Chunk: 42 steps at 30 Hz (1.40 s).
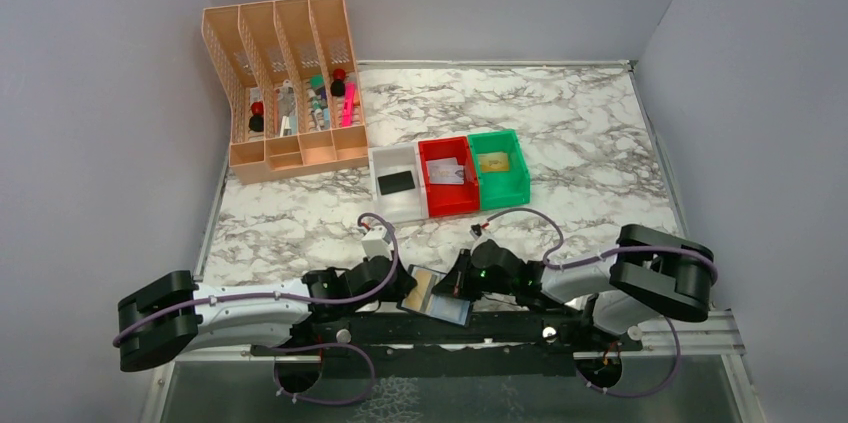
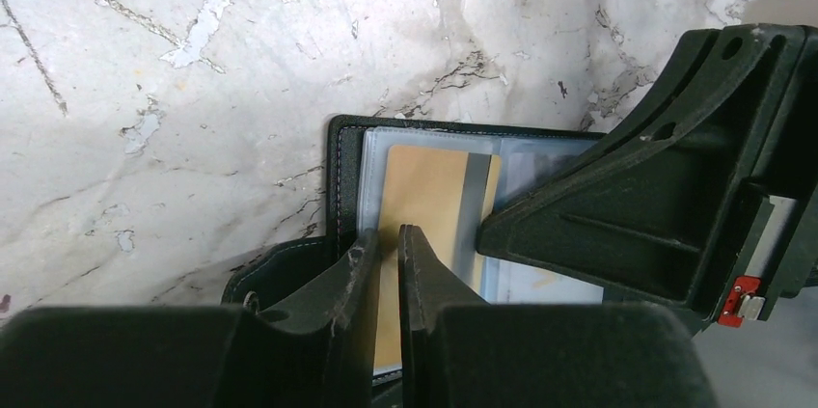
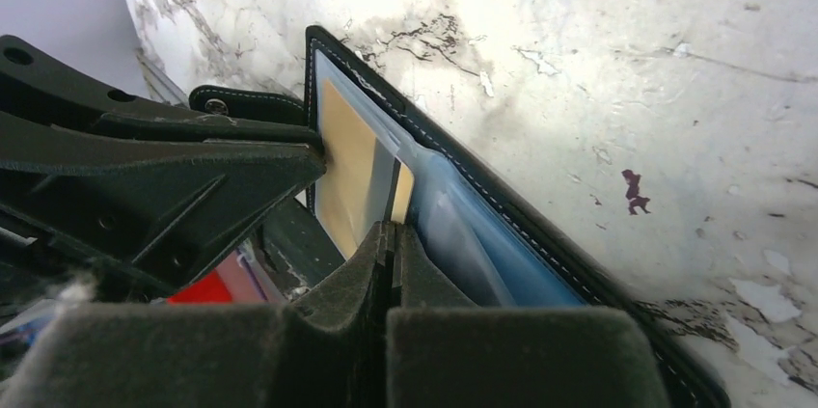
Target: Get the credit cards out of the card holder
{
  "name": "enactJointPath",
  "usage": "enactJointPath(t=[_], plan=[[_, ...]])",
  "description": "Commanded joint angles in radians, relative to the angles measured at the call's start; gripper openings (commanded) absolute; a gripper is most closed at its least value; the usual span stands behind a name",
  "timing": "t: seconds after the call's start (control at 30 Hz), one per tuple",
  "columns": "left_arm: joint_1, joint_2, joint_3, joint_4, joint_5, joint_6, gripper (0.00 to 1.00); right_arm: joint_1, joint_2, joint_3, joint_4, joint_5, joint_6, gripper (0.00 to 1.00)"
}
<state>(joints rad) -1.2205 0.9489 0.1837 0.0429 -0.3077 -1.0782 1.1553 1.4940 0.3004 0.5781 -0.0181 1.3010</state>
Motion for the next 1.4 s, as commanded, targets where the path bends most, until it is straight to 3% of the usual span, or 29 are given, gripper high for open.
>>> enactJointPath(t=[0.0, 0.8, 0.93, 1.1, 1.37], plan=[[-0.040, 0.051, -0.069, -0.046, 0.139, -0.061, 0.15, 0.030, -0.027, 0.053, -0.061, 0.019, -0.067, 0.01], [-0.040, 0.016, -0.067, -0.083, 0.109, -0.068, 0.11, 0.015, -0.275, -0.051, -0.328, 0.020, -0.025, 0.01], [-0.039, 0.020, -0.056, -0.084, 0.107, -0.061, 0.10, 0.015, -0.194, -0.023, -0.226, -0.089, -0.061, 0.16], [-0.039, 0.036, -0.040, -0.083, 0.111, -0.056, 0.09, 0.022, -0.080, 0.020, -0.127, -0.161, -0.057, 0.29], [-0.039, 0.042, -0.028, -0.083, 0.116, -0.050, 0.09, 0.067, -0.066, 0.024, -0.369, -0.032, 0.118, 0.33]])
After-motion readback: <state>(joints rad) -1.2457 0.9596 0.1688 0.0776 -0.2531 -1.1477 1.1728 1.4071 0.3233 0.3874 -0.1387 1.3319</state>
